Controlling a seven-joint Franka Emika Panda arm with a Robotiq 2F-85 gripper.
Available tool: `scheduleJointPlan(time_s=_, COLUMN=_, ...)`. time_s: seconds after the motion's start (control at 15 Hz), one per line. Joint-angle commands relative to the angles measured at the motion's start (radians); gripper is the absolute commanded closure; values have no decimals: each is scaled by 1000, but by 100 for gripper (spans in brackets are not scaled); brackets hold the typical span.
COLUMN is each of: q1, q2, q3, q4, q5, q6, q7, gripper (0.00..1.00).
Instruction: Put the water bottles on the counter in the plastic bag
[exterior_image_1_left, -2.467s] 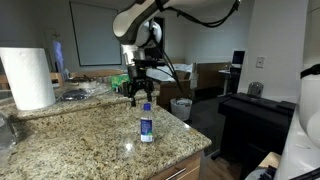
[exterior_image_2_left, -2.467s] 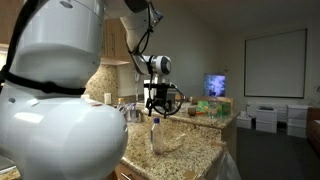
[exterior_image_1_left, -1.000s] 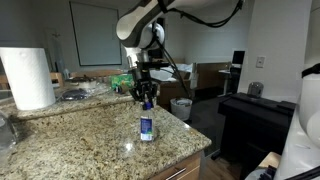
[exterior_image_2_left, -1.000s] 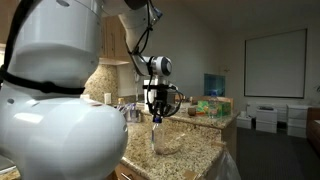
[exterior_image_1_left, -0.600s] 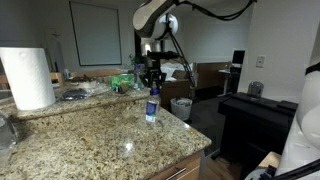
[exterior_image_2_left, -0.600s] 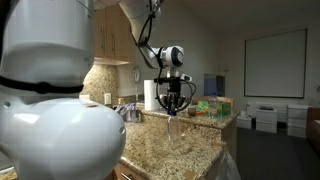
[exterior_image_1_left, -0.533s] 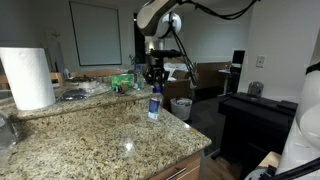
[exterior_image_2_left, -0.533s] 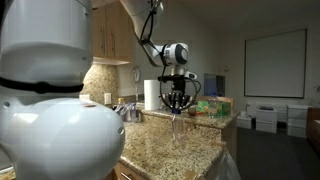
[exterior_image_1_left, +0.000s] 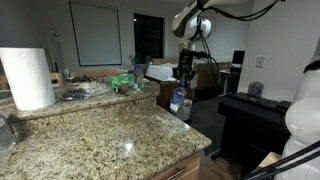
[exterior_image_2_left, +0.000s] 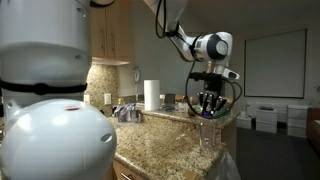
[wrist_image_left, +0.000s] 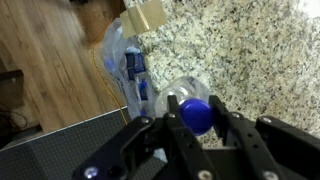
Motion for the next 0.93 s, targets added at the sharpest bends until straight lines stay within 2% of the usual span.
scheduleJointPlan(time_s=0.0, q1=-67, q2=50, q3=-47, q4=-16, q5=111, q6=17, q7=-107, gripper=91)
scheduleJointPlan(time_s=0.33, q1=-141, q2=153, q3=-87, q4=-7, q5=208, q6=2, q7=-164, gripper=91)
scheduleJointPlan(time_s=0.73, q1=-185, q2=235, q3=-96, q4=5, q5=218, q6=0, q7=-141, gripper=91)
scheduleJointPlan(time_s=0.87, q1=-190, q2=256, q3=-95, q4=-7, q5=228, q6=35, q7=-127, gripper=91)
